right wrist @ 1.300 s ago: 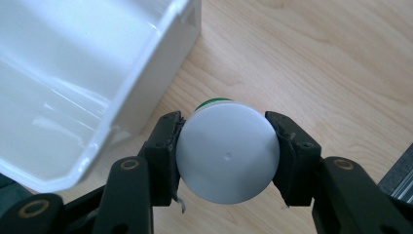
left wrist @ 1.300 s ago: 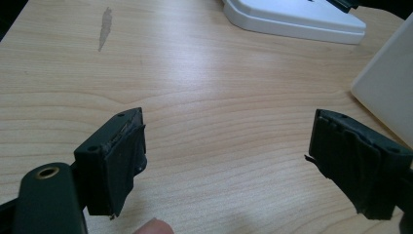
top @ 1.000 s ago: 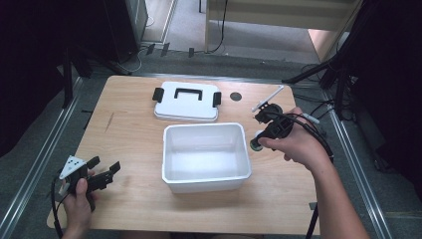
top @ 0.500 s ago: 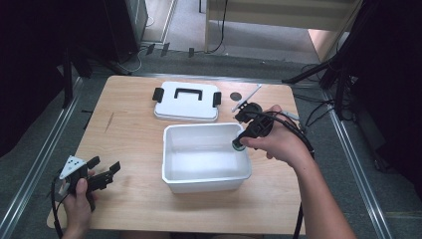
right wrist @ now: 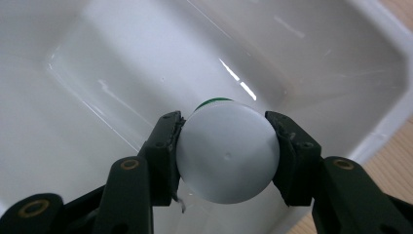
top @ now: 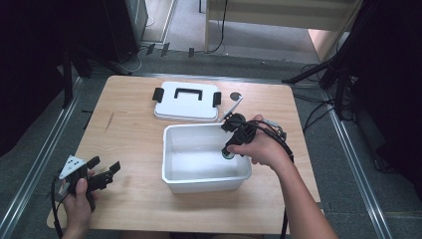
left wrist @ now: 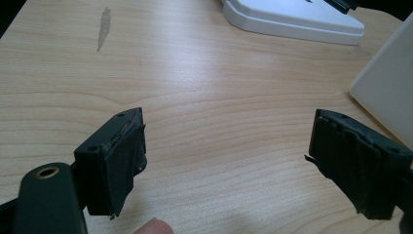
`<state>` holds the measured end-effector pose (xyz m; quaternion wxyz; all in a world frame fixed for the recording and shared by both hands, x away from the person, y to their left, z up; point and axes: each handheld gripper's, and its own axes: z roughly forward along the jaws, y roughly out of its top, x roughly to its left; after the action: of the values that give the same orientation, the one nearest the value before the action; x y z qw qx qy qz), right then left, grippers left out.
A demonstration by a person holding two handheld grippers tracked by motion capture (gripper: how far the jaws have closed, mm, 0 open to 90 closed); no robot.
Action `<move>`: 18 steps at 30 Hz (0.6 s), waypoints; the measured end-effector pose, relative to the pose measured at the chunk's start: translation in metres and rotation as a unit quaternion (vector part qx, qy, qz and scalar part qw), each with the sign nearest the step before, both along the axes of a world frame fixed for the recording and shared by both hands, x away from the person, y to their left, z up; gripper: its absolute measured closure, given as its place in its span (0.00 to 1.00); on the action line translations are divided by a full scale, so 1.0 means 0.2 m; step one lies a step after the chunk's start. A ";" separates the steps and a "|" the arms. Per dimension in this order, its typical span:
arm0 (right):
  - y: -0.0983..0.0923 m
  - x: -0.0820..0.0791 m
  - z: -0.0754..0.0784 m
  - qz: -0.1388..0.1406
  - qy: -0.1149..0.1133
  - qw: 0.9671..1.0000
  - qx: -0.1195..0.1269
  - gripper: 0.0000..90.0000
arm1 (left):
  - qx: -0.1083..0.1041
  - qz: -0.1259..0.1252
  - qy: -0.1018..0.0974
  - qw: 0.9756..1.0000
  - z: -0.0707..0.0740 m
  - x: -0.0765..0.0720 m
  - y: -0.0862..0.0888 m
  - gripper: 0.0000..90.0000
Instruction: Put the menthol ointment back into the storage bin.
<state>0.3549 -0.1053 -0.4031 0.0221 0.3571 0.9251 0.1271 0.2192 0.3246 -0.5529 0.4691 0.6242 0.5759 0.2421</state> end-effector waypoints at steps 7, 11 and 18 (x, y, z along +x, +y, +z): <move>0.03 0.01 -0.11 0.000 0.013 1.000 -0.010 0.57 | 0.001 0.001 0.001 1.000 0.00 0.00 0.00 0.16; 0.05 0.01 -0.14 0.003 0.011 1.000 -0.006 0.57 | 0.001 0.001 0.001 1.000 0.00 0.00 0.00 0.16; 0.11 0.00 -0.21 0.016 0.024 0.999 -0.021 0.57 | 0.000 0.001 0.004 1.000 0.00 0.00 0.00 0.16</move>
<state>0.3553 -0.0830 -0.4443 0.0049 0.3447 0.9335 0.0990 0.2200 0.3244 -0.5529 0.4663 0.6249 0.5784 0.2401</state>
